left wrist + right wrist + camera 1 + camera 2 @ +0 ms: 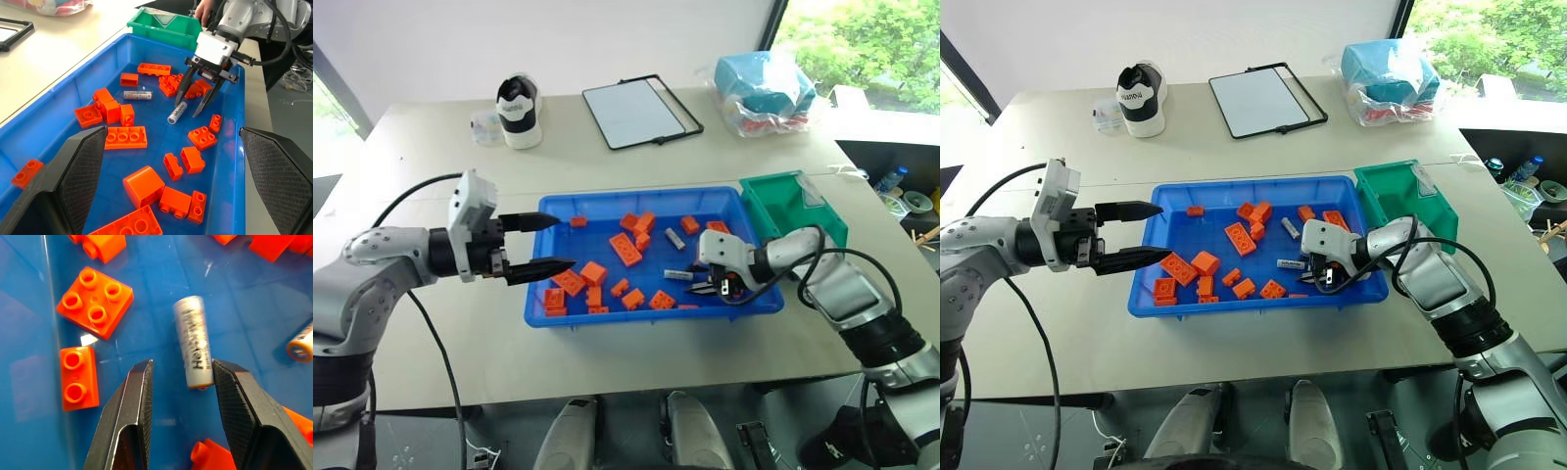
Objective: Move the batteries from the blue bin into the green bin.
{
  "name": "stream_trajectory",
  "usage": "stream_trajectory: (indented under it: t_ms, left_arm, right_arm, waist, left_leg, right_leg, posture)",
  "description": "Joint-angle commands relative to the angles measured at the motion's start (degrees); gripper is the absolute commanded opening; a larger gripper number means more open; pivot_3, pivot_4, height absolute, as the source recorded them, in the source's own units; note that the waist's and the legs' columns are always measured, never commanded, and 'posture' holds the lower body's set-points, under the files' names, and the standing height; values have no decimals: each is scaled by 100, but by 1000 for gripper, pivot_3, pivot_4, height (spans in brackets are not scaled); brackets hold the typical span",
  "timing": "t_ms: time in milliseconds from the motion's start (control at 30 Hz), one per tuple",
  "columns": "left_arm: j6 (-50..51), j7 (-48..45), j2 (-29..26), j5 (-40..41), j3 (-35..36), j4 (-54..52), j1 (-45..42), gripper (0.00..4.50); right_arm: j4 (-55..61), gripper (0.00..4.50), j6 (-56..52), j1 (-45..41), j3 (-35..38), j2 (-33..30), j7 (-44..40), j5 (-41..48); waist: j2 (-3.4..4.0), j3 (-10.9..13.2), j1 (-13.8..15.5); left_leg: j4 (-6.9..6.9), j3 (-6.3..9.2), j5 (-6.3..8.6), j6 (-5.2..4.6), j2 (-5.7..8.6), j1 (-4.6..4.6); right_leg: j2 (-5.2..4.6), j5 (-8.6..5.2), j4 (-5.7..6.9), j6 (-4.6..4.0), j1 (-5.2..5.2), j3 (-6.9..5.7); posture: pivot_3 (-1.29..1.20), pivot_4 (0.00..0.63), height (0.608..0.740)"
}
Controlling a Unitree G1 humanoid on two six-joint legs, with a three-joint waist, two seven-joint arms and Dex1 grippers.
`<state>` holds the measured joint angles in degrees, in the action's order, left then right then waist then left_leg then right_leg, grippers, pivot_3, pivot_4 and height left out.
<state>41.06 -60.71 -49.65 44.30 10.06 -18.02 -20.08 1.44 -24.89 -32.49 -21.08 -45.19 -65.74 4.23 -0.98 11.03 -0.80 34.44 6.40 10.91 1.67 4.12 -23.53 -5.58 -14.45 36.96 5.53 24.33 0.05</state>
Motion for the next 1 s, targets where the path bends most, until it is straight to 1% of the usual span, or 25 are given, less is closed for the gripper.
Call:
stream_trajectory:
  t_ms: [33, 100, 133, 200, 267, 400, 500, 600, 667, 767, 833, 867, 967, 1000]
  left_arm:
    - [-9, 28, -104, 56, 182, -171, -27, 4500]
    - [-3, 32, -99, 59, 165, -175, -41, 4500]
    - [-10, 25, -96, 50, 150, -161, -53, 4500]
    - [-21, 11, -89, 37, 123, -132, -77, 4500]
    - [-22, 10, -79, 44, 116, -141, -77, 4500]
    - [-8, -3, -59, 78, 101, -172, -61, 4500]
    - [-28, -17, -50, 65, 83, -183, -34, 4500]
    - [-25, -21, -22, 75, 50, -189, -54, 4500]
    - [-39, -31, 17, 66, -5, -153, -131, 4500]
    - [-50, -46, 57, 42, -61, -107, -220, 4500]
    - [-63, -59, 81, 21, -93, -74, -278, 4500]
    - [-67, -65, 91, 8, -108, -55, -305, 4500]
    - [-78, -70, 104, -12, -124, -30, -332, 4500]
    - [-84, -71, 104, -13, -120, -33, -326, 4500]
  right_arm:
    - [-27, 1130, 100, -21, 13, 92, 5, -102]
    - [87, 135, -28, -6, 112, 109, -8, -26]
    - [160, 62, -111, -3, 172, 105, -21, 18]
    - [390, 62, -289, -2, 370, 21, -32, 133]
    - [750, 62, -722, -36, 762, -92, 17, 398]
    - [1254, 62, -1756, -240, 1838, -297, 479, 885]
    - [1170, 62, -2038, -242, 2400, -633, 959, 715]
    - [920, 62, -2152, -89, 2660, -980, 1384, 479]
    - [733, 62, -2028, 98, 2599, -1130, 1561, 283]
    - [498, 62, -1662, 205, 2423, -1189, 1786, 24]
    - [239, 1086, -1342, 165, 2256, -1177, 2002, -243]
    - [159, 1454, -1284, 130, 2212, -1152, 2046, -284]
    - [165, 2903, -1181, -29, 2187, -1051, 2001, -199]
    - [190, 2903, -1155, -90, 2194, -1015, 1985, -159]
  waist:
    - [0, 0, -2]
    - [0, 0, 3]
    - [0, 0, 5]
    - [0, 0, 6]
    - [2, 1, 9]
    - [2, 1, 17]
    - [2, 1, 21]
    - [2, 1, 32]
    - [1, 0, 25]
    - [1, 1, 6]
    - [4, 2, -22]
    - [4, 2, -21]
    - [4, 2, -15]
    - [4, 2, -22]
  left_leg:
    - [0, 0, 0, 0, 0, 0]
    - [0, 0, 0, 0, 0, 2]
    - [0, 1, 0, 0, 0, 2]
    - [0, 1, 0, 0, 1, 2]
    - [0, 2, 0, 0, 1, 1]
    - [1, 3, 0, 0, 1, 0]
    - [1, 2, 0, 0, 1, 0]
    - [1, 0, 0, 0, 2, -2]
    - [1, -3, 0, 0, 2, -3]
    - [1, -5, 0, 0, 1, -2]
    - [1, -12, 0, -1, 1, -1]
    - [1, -14, 0, -1, 0, 1]
    - [1, -15, 0, -1, 0, 1]
    - [1, -14, 0, -1, 0, 1]
  right_leg:
    - [0, 0, 0, 0, 0, 0]
    - [0, 0, 1, 0, -1, 0]
    - [0, 0, 2, 0, -1, 0]
    - [0, 0, 2, 0, -2, 0]
    - [0, 0, 1, 0, -2, 0]
    - [-1, 0, 1, -1, -1, 0]
    - [-2, -2, 0, -4, -2, 0]
    - [-4, -7, -3, -12, -1, 0]
    - [-7, -9, -3, -15, -1, 0]
    - [-5, -8, -3, -15, -2, 0]
    - [-4, -7, -1, -14, 0, 4]
    - [-4, -6, 1, -11, 0, 5]
    - [-1, -1, 2, -3, 0, 4]
    - [-1, -1, 1, -2, 0, 5]
  posture:
    - [0, 150, 731]
    - [0, 150, 731]
    - [0, 150, 731]
    - [0, 150, 731]
    - [0, 150, 731]
    - [0, 150, 731]
    - [0, 150, 731]
    - [0, 150, 731]
    - [0, 150, 731]
    - [0, 150, 731]
    - [0, 150, 731]
    - [0, 150, 731]
    - [0, 150, 731]
    - [0, 150, 731]
